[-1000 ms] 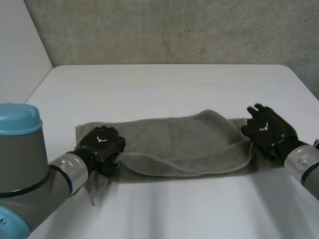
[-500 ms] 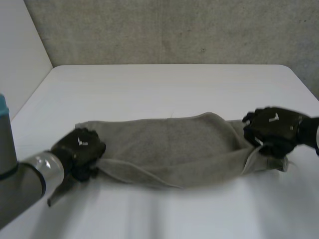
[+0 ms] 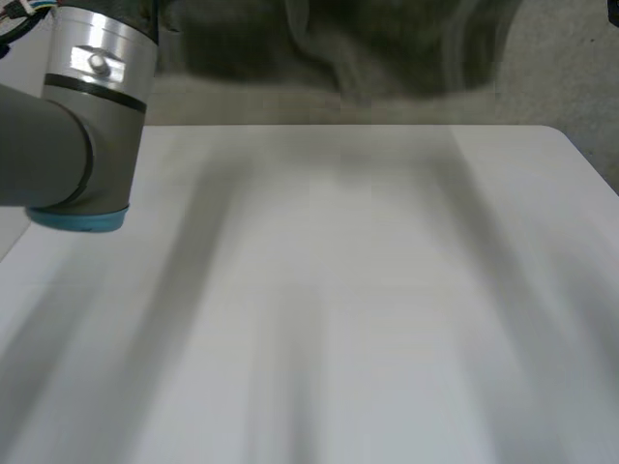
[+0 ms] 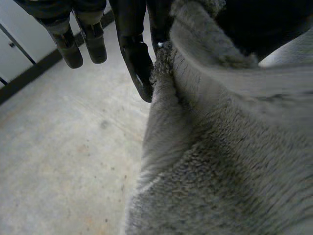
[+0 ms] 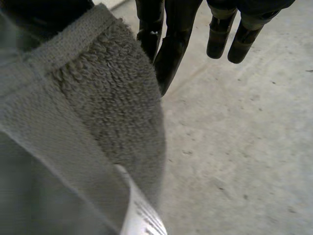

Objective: Fold the towel.

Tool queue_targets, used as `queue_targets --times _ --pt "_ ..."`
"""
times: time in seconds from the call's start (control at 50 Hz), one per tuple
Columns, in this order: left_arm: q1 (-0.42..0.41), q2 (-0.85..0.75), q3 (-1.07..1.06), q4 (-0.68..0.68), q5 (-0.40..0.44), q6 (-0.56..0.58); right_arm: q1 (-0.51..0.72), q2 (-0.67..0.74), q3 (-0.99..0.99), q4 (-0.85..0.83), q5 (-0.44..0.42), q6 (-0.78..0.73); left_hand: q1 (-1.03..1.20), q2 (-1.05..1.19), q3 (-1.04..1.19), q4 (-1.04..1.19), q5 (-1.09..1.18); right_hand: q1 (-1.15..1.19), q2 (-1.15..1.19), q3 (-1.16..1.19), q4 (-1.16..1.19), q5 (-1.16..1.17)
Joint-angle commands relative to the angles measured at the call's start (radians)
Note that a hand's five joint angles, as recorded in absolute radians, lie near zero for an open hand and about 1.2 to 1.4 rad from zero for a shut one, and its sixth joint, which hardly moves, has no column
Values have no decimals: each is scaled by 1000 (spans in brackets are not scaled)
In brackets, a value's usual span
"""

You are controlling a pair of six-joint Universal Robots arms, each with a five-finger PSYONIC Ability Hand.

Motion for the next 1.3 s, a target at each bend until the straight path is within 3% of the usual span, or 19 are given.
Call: queue_targets --times 0.02,0.12,0.24,0.5,0.76,0.8,0.82,0.84,0.88,0.94,1.3 --pt "70 38 -140 -155 92 -57 -29 -55 126 48 -95 -8 125 59 -38 -47 50 113 65 18 28 62" --pt "162 27 -294 -236 187 -52 -69 -50 248 59 -182 -14 125 59 -38 -47 50 113 65 18 28 62" --pt "208 -28 -397 -276 227 -49 -103 -21 397 59 -253 -108 125 59 -38 -47 50 113 65 18 28 62" --pt "193 -137 -488 -516 237 -49 -158 94 696 269 -256 -640 125 59 -38 -47 50 113 65 18 28 62" --pt "174 9 -482 -656 230 -49 -198 -18 735 286 -257 -594 125 59 -38 -47 50 113 65 18 28 62" --pt "174 31 -483 -665 230 -49 -199 -32 736 286 -257 -568 37 -29 -38 -47 -37 113 65 18 28 62" --pt "174 50 -488 -675 230 -49 -201 -44 738 286 -256 -545 -129 -195 -38 -47 -203 113 65 18 28 62" --pt "174 50 -488 -675 230 -49 -201 -44 738 286 -256 -545 -130 -196 -38 -47 -205 113 65 18 28 62" --pt "173 72 -500 -701 230 -49 -204 -61 743 286 -257 -505 -443 -509 -38 -47 -517 113 65 18 28 62" --pt "171 81 -511 -730 229 -48 -211 -74 752 285 -256 -480 -623 -689 -38 -47 -697 113 65 18 28 62" --pt "197 77 -589 -764 223 51 -247 -78 755 288 -254 -477 -554 -620 -38 -47 -628 113 65 18 28 62"
